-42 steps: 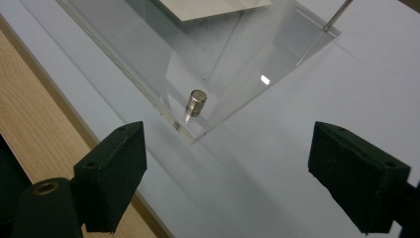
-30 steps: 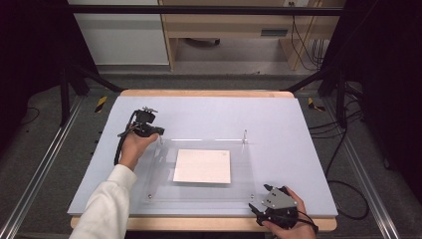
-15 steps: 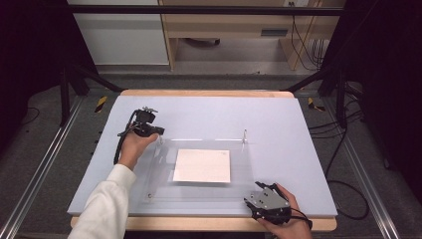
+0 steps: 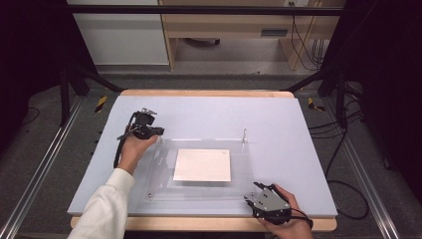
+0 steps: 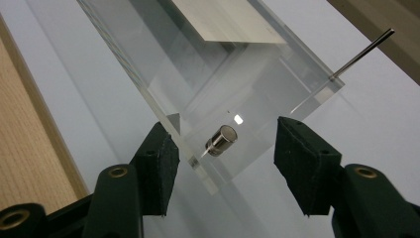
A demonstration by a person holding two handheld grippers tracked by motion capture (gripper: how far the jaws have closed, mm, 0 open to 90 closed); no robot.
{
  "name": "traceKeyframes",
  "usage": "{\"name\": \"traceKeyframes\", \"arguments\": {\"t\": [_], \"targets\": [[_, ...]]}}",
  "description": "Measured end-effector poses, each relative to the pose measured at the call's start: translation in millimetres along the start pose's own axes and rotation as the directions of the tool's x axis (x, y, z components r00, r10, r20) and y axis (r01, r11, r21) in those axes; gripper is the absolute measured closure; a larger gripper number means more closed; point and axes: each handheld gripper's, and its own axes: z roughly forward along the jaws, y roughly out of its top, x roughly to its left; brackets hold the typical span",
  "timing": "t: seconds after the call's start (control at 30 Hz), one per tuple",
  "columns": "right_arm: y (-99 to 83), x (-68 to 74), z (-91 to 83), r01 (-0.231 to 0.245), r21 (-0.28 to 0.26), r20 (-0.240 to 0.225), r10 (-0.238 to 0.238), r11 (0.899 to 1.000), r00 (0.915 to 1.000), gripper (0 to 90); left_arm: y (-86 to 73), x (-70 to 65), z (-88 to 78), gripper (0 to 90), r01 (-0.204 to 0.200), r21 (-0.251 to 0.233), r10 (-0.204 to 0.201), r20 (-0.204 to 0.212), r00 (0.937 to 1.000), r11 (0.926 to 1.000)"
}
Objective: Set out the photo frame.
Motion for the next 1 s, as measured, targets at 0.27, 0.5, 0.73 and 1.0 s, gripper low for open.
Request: {"name": "traceKeyframes", "arguments": {"t": [0.27,0.5,0.73,1.0], "targets": [[4.1,-2.7,-3.4,-0.012,-0.003,0.002,0.012,1.000,0.9999,45.1,-6.2,-5.8,-29.0,72.8,-0.010,-0.131,0.006,-0.032,0.9995,0.9913],[7.6,-5.7,-6.7,-0.037,-0.015,0.001,0.037,0.999,0.9993,46.2,-28.8,-23.8,-70.4,64.7,-0.060,-0.233,0.055,-0.028,0.9981,0.9705],[12.8,-9.2,-9.3,-0.045,-0.009,0.000,0.045,0.999,0.9990,47.3,-56.3,-47.1,-112.7,51.4,-0.121,-0.299,0.127,-0.001,0.9919,0.9465],[17.2,-11.4,-11.3,-0.057,-0.001,0.003,0.057,0.998,0.9984,48.2,-87.1,-61.8,-141.6,39.5,-0.129,-0.336,0.152,0.042,0.9875,0.9328]]}}
